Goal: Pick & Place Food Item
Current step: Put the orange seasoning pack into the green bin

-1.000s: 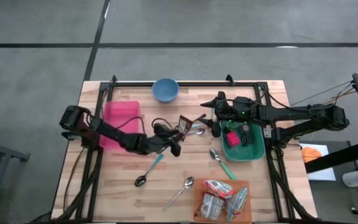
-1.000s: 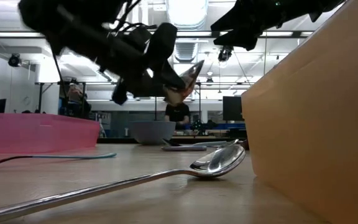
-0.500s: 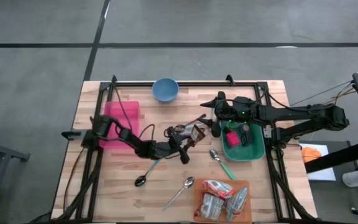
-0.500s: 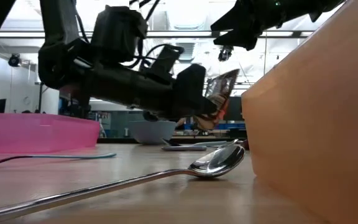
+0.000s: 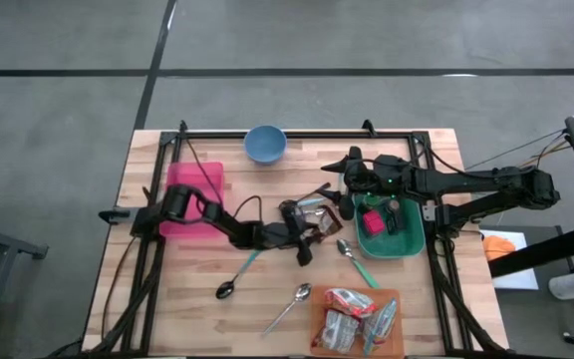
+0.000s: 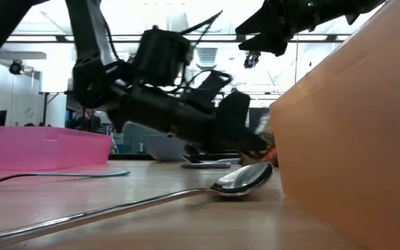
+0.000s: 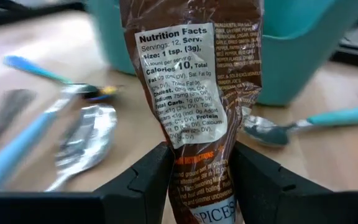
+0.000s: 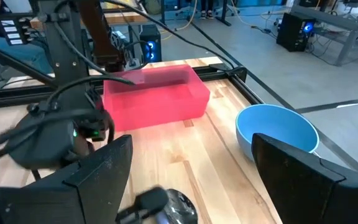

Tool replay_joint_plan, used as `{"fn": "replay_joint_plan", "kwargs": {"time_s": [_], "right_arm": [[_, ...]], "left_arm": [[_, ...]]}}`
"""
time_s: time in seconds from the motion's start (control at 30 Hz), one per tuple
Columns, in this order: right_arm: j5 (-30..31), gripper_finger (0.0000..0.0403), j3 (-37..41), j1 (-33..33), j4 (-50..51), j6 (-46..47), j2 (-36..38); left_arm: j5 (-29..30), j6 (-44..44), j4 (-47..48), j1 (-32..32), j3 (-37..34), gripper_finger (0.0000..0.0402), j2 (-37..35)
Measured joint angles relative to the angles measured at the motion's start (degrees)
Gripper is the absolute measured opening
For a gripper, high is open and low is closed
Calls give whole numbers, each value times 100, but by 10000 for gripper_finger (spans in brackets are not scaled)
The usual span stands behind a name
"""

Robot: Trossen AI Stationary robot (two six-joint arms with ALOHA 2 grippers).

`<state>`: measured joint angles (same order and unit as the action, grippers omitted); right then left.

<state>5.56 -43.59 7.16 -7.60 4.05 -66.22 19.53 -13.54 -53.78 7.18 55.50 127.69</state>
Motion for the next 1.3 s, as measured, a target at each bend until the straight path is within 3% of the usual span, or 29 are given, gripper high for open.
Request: {"fn": "replay_joint_plan", "kwargs": {"time_s": [0.23,0.93,1.3], "right_arm": [[0,327,0,-1,-2,0,0],[0,327,0,0,3,0,0],[0,327,0,0,5,0,0]], "left_arm": [[-406,-17,996,-92,464,159,-12],[-563,-133,653,-90,309,164,-8],[-624,-148,641,-90,309,280,-8]]}}
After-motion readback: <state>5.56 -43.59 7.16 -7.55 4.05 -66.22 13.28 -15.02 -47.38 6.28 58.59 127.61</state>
